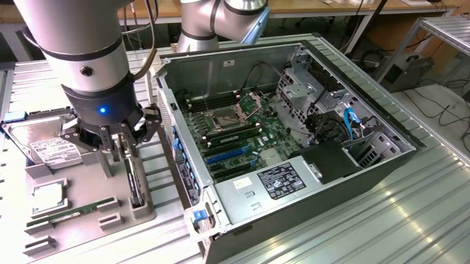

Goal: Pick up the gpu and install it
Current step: 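Pick up the gpu and move the gpu toward the slot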

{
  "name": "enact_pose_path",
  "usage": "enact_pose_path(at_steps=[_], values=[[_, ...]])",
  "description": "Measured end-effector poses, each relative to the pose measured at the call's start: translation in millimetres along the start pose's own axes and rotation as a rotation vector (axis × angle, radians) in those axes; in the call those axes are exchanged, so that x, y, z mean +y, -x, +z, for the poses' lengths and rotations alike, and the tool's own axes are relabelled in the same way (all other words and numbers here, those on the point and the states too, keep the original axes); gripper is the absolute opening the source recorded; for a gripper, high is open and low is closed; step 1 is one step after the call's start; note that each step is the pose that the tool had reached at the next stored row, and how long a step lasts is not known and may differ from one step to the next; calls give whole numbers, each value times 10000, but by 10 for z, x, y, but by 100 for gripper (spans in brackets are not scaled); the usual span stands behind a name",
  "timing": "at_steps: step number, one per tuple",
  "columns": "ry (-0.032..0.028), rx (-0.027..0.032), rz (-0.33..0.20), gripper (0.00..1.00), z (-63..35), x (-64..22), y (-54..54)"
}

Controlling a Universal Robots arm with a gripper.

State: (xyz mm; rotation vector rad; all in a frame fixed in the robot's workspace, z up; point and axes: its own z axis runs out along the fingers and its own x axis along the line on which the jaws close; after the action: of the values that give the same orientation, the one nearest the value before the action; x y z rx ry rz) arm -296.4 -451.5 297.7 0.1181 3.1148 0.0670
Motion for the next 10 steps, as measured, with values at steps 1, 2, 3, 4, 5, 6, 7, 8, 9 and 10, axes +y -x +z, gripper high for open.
enact_pose_path(at_steps=[1,2,3,4,5,6,7,8,9,10], values=[[-1,0,0,36,18,-1,-1],[0,0,0,36,36,-2,-3],[1,0,1,36,55,-3,-5],[0,0,1,36,73,-4,-7],[-1,0,0,36,90,-5,-9],[-1,1,0,36,109,-5,-12],[-1,0,0,36,127,-6,-14],[0,0,-1,36,145,-7,-16],[0,0,-1,36,164,-8,-19],[0,0,-2,36,189,-10,-22]])
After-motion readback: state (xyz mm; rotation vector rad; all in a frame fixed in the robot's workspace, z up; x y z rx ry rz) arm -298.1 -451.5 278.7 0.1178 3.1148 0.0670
